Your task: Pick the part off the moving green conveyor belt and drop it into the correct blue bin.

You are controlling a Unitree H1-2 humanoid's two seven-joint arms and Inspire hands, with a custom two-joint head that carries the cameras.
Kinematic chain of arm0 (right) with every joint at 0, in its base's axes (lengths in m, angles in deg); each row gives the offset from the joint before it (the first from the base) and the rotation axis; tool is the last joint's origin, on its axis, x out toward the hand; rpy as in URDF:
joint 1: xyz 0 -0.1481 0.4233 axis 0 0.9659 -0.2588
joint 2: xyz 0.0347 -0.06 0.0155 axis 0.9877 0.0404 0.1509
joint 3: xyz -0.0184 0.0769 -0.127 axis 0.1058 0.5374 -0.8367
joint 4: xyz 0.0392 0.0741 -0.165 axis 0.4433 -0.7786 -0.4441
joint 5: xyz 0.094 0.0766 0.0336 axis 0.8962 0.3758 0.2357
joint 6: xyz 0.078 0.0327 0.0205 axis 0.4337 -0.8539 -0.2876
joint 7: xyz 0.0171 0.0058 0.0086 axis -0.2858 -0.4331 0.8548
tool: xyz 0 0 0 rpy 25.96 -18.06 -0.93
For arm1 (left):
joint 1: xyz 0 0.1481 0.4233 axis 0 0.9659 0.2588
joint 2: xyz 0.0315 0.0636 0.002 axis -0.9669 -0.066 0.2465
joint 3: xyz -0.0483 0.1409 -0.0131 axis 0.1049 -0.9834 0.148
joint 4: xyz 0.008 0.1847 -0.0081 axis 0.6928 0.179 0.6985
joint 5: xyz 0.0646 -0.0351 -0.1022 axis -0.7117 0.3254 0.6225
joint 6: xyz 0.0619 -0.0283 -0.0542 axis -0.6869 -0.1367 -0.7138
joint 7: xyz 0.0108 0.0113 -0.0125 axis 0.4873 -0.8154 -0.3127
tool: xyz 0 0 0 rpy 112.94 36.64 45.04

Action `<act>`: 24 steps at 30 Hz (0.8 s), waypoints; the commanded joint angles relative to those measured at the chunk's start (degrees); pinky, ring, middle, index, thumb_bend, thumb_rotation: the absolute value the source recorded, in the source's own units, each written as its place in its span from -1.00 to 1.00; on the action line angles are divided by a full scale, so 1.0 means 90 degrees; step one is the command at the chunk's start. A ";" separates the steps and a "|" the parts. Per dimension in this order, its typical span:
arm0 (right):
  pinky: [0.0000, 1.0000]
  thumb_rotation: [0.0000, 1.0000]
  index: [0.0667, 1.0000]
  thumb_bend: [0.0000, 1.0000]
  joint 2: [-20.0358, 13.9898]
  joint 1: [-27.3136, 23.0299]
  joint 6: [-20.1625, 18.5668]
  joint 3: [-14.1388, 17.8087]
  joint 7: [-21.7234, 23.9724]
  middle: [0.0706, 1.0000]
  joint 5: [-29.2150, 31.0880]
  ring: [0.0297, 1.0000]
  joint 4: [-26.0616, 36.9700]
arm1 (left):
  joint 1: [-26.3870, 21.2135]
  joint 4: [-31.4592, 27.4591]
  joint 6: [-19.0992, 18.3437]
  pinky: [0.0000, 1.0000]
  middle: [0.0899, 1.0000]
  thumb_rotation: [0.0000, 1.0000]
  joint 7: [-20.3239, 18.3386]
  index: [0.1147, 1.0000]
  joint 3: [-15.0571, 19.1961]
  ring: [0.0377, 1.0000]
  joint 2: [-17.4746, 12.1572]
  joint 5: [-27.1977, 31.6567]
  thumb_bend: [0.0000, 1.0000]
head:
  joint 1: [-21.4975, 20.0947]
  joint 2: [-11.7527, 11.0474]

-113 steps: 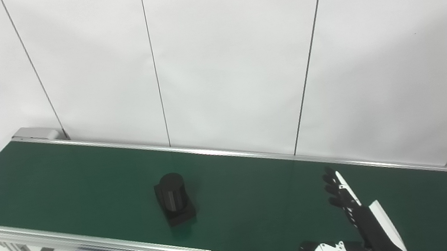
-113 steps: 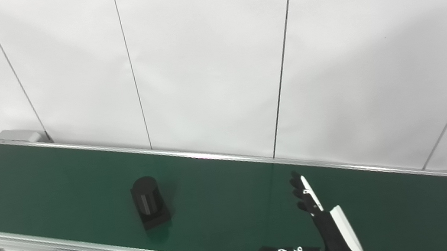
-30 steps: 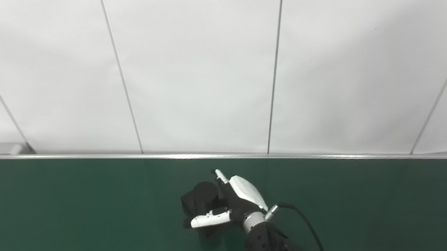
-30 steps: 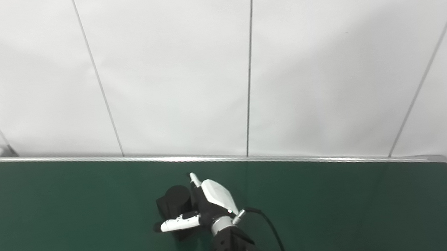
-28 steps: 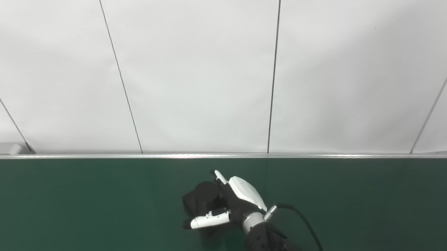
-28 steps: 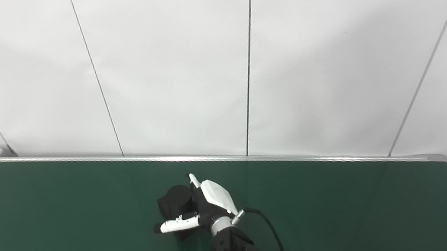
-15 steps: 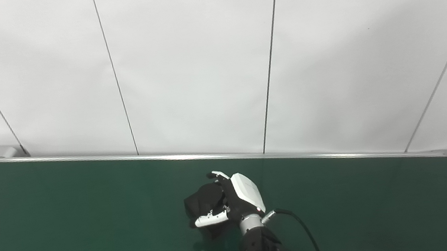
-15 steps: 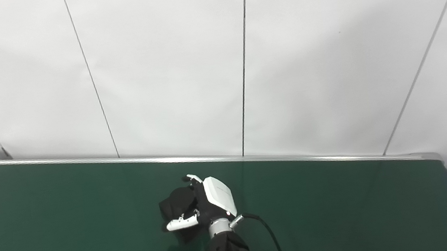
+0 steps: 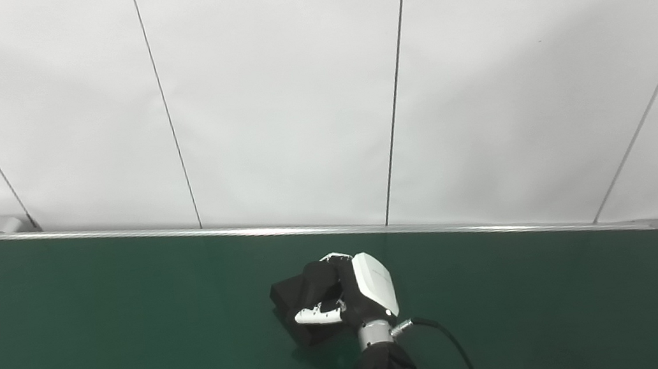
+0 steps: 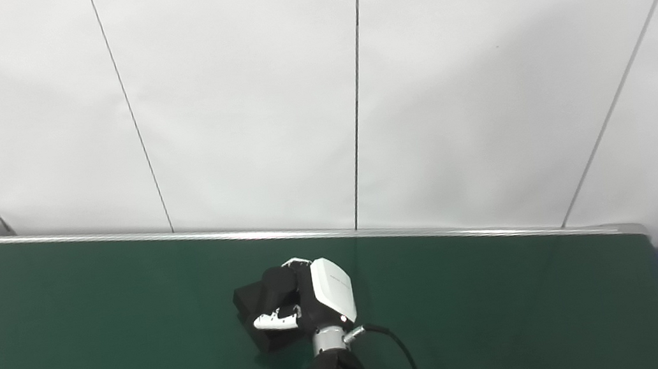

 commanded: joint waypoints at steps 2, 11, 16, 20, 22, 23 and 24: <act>-0.41 -1.00 0.09 0.00 0.0111 -0.0062 0.0229 0.0085 -0.0134 -0.12 0.0038 -0.32 0.0501 | -0.0051 -0.0115 0.0120 0.62 0.71 -0.51 -0.0010 0.72 0.0041 0.70 -0.0066 0.0069 1.00 | -0.0030 0.0033; -0.27 -1.00 0.07 0.01 0.0055 0.1153 0.0003 0.0420 0.0253 -0.08 0.0314 -0.25 0.3060 | -0.0026 -0.0288 -0.0061 0.67 0.71 -0.53 -0.0042 0.73 0.0067 0.74 -0.0106 0.0113 0.96 | -0.0145 0.0238; -0.25 -1.00 0.07 0.01 0.0057 0.2018 -0.0509 0.0498 0.0661 -0.08 0.0276 -0.24 0.4802 | -0.0017 -0.0401 -0.0103 0.67 0.73 -0.55 -0.0054 0.74 0.0089 0.75 -0.0161 0.0157 0.93 | -0.0253 0.0414; -0.26 -1.00 0.07 0.01 -0.0050 0.2580 -0.0770 0.0503 0.0972 -0.07 0.0252 -0.24 0.5735 | -0.0003 -0.0547 -0.0202 0.68 0.76 -0.53 -0.0073 0.77 0.0101 0.76 -0.0201 0.0173 0.89 | -0.0291 0.0628; -0.25 -1.00 0.07 0.01 -0.0141 0.2856 -0.0914 0.0524 0.1189 -0.07 0.0278 -0.24 0.6165 | 0.0024 -0.0666 -0.0308 0.69 0.76 -0.52 -0.0060 0.77 0.0110 0.76 -0.0202 0.0152 0.88 | -0.0275 0.0731; -0.25 -1.00 0.07 0.00 -0.0175 0.2984 -0.0972 0.0540 0.1294 -0.07 0.0288 -0.25 0.6346 | 0.0038 -0.0716 -0.0338 0.69 0.76 -0.52 -0.0058 0.77 0.0114 0.77 -0.0201 0.0158 0.87 | -0.0255 0.0799; -0.25 -1.00 0.08 0.00 -0.0186 0.3064 -0.1010 0.0560 0.1377 -0.08 0.0286 -0.26 0.6459 | 0.0049 -0.0750 -0.0361 0.69 0.76 -0.53 -0.0060 0.77 0.0119 0.77 -0.0200 0.0164 0.86 | -0.0255 0.0799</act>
